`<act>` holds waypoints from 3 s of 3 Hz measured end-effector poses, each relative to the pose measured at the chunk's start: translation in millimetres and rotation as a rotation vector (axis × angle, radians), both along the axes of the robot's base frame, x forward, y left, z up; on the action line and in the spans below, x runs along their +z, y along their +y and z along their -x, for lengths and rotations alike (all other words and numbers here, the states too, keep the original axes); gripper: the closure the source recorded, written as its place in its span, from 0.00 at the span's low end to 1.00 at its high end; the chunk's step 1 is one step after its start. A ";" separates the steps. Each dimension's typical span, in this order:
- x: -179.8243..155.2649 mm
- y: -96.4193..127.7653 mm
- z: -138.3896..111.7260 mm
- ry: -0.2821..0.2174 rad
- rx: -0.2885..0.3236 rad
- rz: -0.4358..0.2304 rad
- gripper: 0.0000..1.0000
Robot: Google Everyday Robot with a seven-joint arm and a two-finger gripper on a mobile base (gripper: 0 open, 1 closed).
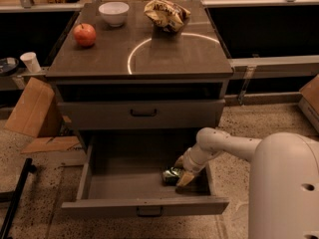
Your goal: Pick green can from middle drawer and place on counter
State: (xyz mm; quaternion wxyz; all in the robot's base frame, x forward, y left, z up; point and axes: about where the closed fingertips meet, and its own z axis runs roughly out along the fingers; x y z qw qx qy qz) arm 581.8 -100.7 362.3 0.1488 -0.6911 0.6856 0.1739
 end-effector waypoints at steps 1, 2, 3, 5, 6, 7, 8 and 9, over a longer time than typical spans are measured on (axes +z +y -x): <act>-0.8 -0.1 0.2 0.000 0.001 0.001 0.66; 29.6 2.3 7.2 -0.061 0.028 -0.058 0.89; 95.7 7.2 17.5 -0.128 0.073 -0.142 1.00; 168.9 8.3 28.7 -0.187 0.133 -0.237 1.00; 208.6 14.4 26.9 -0.230 0.148 -0.231 1.00; 296.7 24.1 18.0 -0.311 0.149 -0.217 1.00; 377.2 25.5 1.3 -0.389 0.140 -0.221 1.00; 377.2 25.5 1.3 -0.389 0.140 -0.222 1.00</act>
Offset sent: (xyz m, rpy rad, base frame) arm -0.0162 0.0033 0.0856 0.1524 -0.1698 0.0677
